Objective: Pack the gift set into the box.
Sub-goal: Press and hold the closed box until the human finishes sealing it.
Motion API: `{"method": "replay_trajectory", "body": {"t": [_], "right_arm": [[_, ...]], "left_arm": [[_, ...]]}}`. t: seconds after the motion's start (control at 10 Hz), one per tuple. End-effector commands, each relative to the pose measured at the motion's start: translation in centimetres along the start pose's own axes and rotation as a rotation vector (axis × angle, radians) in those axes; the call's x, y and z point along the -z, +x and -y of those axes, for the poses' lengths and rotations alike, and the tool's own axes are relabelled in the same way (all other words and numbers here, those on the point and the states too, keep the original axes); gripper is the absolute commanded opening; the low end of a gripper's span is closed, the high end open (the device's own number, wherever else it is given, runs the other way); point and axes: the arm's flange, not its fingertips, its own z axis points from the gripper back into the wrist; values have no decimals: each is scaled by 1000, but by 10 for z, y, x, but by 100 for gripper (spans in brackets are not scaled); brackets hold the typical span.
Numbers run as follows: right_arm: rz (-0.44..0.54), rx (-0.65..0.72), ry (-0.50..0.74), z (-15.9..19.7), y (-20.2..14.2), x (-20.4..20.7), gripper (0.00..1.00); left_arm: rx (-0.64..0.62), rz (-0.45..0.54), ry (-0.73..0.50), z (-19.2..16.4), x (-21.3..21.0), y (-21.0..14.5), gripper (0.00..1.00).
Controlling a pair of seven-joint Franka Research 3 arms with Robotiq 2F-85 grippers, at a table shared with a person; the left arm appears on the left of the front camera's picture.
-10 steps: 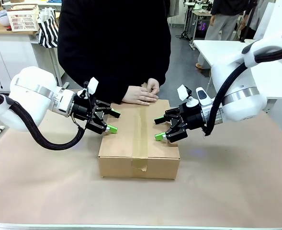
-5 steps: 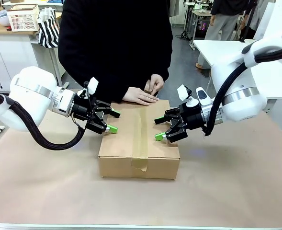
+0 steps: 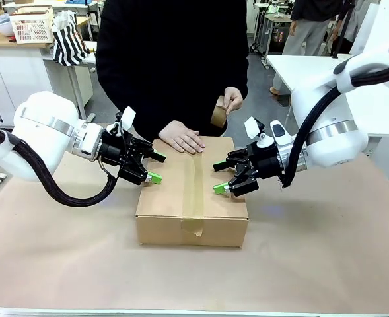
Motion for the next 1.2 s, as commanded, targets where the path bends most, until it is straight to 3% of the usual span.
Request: {"method": "replay_trajectory", "body": {"t": [0.0, 1.1], "right_arm": [[-7, 4, -3, -1, -2, 1, 100], [-7, 4, -3, -1, -2, 1, 100]], "left_arm": [[0, -1, -6, 1, 0, -2, 100], [0, -1, -6, 1, 0, -2, 100]]}}
